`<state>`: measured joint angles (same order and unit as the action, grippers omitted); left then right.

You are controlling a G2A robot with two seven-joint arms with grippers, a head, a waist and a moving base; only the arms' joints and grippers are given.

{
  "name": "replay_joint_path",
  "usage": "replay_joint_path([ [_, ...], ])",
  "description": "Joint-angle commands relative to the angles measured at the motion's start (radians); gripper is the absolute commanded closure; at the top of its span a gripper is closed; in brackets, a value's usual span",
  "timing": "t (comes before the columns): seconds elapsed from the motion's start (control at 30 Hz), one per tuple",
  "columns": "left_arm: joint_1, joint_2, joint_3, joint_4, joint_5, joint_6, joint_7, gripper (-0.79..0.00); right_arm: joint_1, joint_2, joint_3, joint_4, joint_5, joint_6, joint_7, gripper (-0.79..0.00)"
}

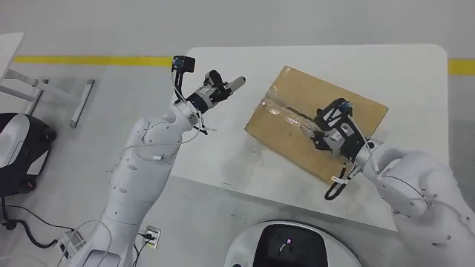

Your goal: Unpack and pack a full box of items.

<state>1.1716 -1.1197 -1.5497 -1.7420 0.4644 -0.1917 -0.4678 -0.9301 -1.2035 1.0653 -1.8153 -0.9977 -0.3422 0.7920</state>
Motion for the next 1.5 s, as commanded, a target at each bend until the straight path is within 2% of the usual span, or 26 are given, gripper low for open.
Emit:
replay_joint_path([
  [0.0, 0.000, 0.000, 0.000, 0.000, 0.000, 0.000, 0.000, -0.785, 0.020, -0.005, -0.022, 0.028, -0.011, 0.017, 0.009, -0.296],
  [0.1, 0.000, 0.000, 0.000, 0.000, 0.000, 0.000, 0.000, -0.785, 0.041, -0.011, -0.046, 0.053, -0.023, 0.038, 0.014, -0.102],
  [0.13, 0.000, 0.000, 0.000, 0.000, 0.000, 0.000, 0.000, -0.785, 0.049, -0.013, -0.054, 0.061, -0.026, 0.045, 0.016, 0.000],
  [0.57, 0.010, -0.001, 0.030, -0.009, 0.019, 0.006, 0.006, -0.785, 0.029, -0.006, -0.013, -0.018, -0.041, 0.064, 0.095, 0.000],
  [1.0, -0.039, -0.010, 0.105, 0.021, 0.048, 0.033, 0.041, -0.785, -0.034, 0.020, 0.097, -0.115, 0.016, 0.027, 0.219, 0.000],
  [1.17, -0.059, -0.013, 0.127, 0.021, 0.056, 0.036, 0.048, -0.785, -0.031, 0.024, 0.111, -0.106, 0.043, 0.044, 0.283, 0.000],
  [1.47, -0.077, -0.015, 0.140, 0.043, 0.065, 0.037, 0.051, -0.785, -0.001, 0.024, 0.098, -0.069, 0.077, 0.072, 0.323, 0.000],
])
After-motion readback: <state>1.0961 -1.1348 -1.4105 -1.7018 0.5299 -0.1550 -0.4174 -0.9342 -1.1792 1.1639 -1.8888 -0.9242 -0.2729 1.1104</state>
